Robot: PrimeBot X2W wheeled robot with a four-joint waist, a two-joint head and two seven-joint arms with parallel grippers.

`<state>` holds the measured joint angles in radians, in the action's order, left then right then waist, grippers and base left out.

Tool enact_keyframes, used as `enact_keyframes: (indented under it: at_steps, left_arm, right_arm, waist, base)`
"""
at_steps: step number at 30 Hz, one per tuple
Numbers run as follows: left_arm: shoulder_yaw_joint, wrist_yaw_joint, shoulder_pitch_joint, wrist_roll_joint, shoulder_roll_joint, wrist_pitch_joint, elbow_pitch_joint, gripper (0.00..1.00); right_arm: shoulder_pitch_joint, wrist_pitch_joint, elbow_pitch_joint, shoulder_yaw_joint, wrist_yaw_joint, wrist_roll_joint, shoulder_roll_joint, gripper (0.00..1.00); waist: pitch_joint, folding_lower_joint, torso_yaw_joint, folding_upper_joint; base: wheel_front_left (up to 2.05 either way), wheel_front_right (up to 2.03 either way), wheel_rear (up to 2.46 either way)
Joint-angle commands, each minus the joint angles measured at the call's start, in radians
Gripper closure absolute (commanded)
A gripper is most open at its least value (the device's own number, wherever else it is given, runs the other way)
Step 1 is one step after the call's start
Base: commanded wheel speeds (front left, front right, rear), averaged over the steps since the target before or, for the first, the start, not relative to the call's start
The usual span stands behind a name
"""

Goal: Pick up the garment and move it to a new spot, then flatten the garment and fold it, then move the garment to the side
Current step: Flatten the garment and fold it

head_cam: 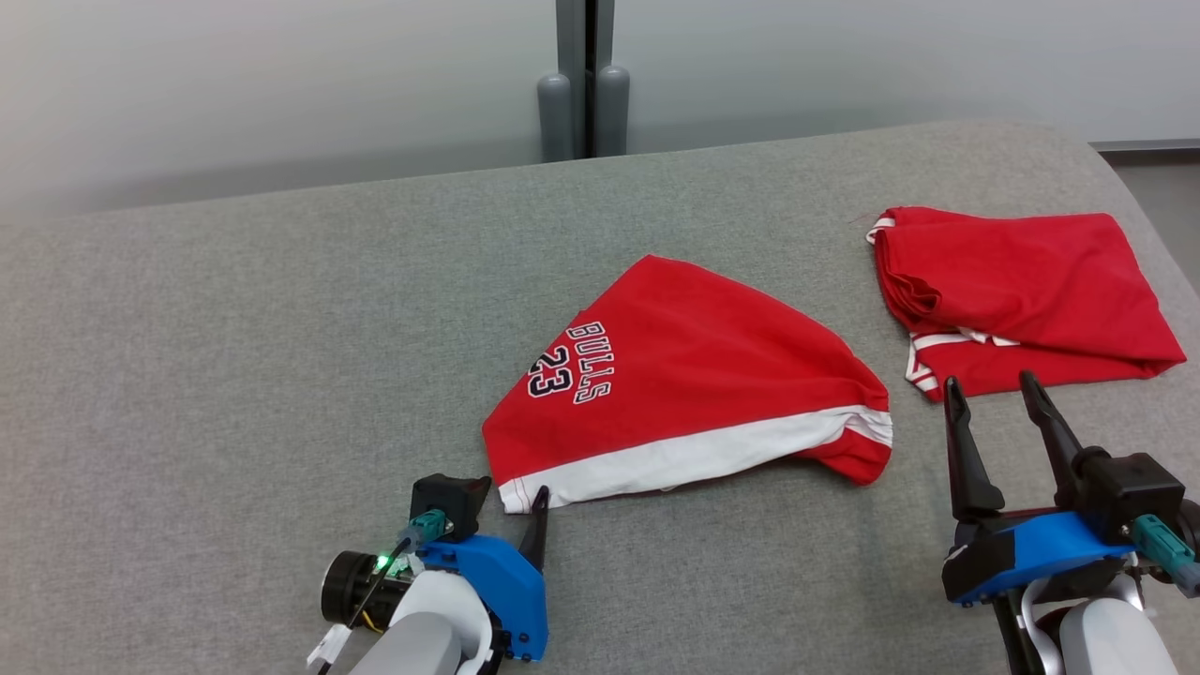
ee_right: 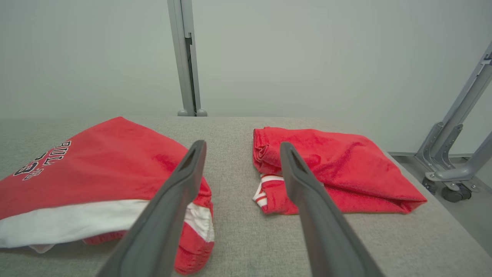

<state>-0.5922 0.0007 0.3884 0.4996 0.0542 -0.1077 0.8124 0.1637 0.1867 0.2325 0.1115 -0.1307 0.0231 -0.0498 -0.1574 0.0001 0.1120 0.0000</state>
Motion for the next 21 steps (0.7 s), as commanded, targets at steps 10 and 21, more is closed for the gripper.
enact_keyframes:
  at_steps: [10,21]
  left_arm:
    - [-0.083,0.019,0.054,0.046,-0.003,-0.035,0.044,1.00]
    - [-0.027,0.046,0.072,0.086,0.034,-0.107,0.054,1.00]
  right_arm:
    - [-0.001,0.015,-0.002,0.025,0.000,0.003,-0.002,0.00]
    - [-0.046,0.004,-0.006,0.118,0.000,-0.012,-0.002,0.00]
  waist:
    - [-0.003,-0.0001,0.004,0.0000]
    - [0.016,-0.0001,-0.073,0.0000]
  base:
    - [0.00,0.00,0.00]
    - [0.00,0.00,0.00]
